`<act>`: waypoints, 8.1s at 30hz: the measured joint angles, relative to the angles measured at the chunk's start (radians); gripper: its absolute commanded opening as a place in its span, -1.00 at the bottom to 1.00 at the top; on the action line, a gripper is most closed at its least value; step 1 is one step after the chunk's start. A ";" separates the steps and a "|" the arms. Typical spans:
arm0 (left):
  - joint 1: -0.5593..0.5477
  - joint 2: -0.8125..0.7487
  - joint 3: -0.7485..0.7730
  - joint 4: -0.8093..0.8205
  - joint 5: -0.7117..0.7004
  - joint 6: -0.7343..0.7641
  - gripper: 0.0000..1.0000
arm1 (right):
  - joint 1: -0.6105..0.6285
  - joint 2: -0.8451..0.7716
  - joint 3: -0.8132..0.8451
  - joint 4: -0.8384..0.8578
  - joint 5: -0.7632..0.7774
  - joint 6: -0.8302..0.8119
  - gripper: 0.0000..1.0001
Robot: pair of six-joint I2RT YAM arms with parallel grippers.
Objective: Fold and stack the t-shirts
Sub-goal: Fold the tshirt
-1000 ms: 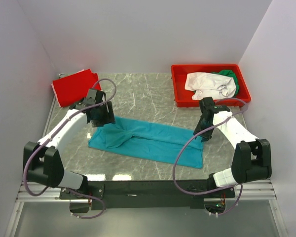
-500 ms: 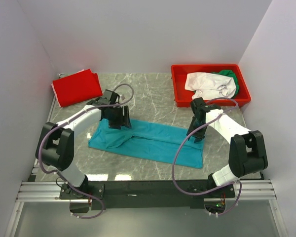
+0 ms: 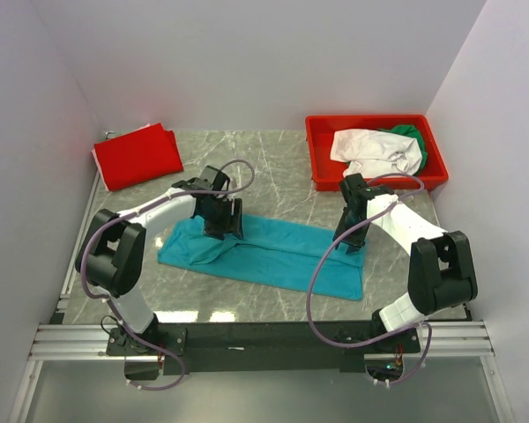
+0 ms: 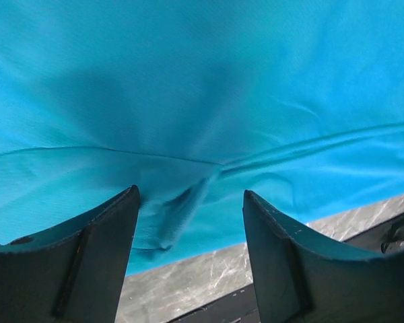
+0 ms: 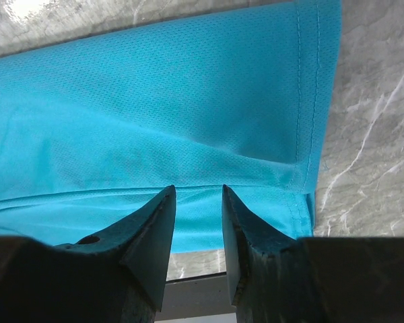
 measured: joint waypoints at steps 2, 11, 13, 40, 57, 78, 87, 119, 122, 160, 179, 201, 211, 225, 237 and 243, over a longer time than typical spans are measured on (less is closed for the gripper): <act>-0.015 0.000 0.000 -0.004 0.007 0.001 0.38 | 0.000 0.000 0.000 0.002 0.000 0.000 -0.18; -0.060 -0.009 -0.009 -0.045 0.120 0.031 0.39 | 0.000 0.000 -0.001 0.004 0.000 -0.004 -0.18; -0.061 -0.026 -0.021 -0.049 0.141 0.037 0.38 | 0.000 0.000 -0.001 0.005 0.000 -0.004 -0.18; 0.249 -0.031 0.022 0.071 -0.082 -0.083 0.42 | 0.311 0.034 0.146 0.196 -0.122 0.103 -0.22; 0.322 0.093 0.065 0.087 -0.098 -0.055 0.43 | 0.611 0.464 0.519 0.253 -0.201 0.211 -0.26; 0.333 0.087 0.066 0.077 -0.222 -0.015 0.38 | 0.632 0.521 0.604 0.142 -0.188 0.211 -0.23; 0.333 0.087 0.066 0.088 -0.217 -0.019 0.15 | 0.639 0.554 0.607 0.128 -0.183 0.206 -0.22; 0.339 0.167 0.125 0.101 -0.215 -0.024 -0.99 | 0.632 0.582 0.549 0.159 -0.226 0.175 -1.00; 0.346 0.169 0.136 0.097 -0.216 -0.021 -0.99 | 0.622 0.567 0.501 0.164 -0.261 0.168 -1.00; 0.353 0.050 0.237 0.026 -0.263 -0.039 0.41 | 0.329 0.092 0.225 0.120 -0.212 -0.040 -0.12; 0.216 -0.056 0.016 0.008 -0.083 -0.161 0.40 | 0.121 0.058 -0.019 0.174 -0.172 -0.109 -0.13; 0.159 0.319 0.314 0.034 -0.122 -0.141 0.39 | 0.084 0.032 -0.177 0.295 -0.250 -0.039 -0.16; 0.141 0.525 0.627 0.022 -0.140 -0.092 0.40 | 0.150 -0.007 -0.234 0.301 -0.317 0.050 -0.16; 0.142 0.542 0.725 -0.030 -0.160 -0.051 0.53 | 0.253 -0.058 -0.079 0.180 -0.205 0.081 -0.14; 0.145 0.283 0.379 0.003 -0.103 -0.054 0.53 | 0.221 -0.137 -0.171 0.214 -0.180 0.002 -0.14; 0.148 0.319 0.335 0.006 -0.076 -0.056 0.53 | 0.221 -0.129 -0.233 0.258 -0.206 0.003 -0.14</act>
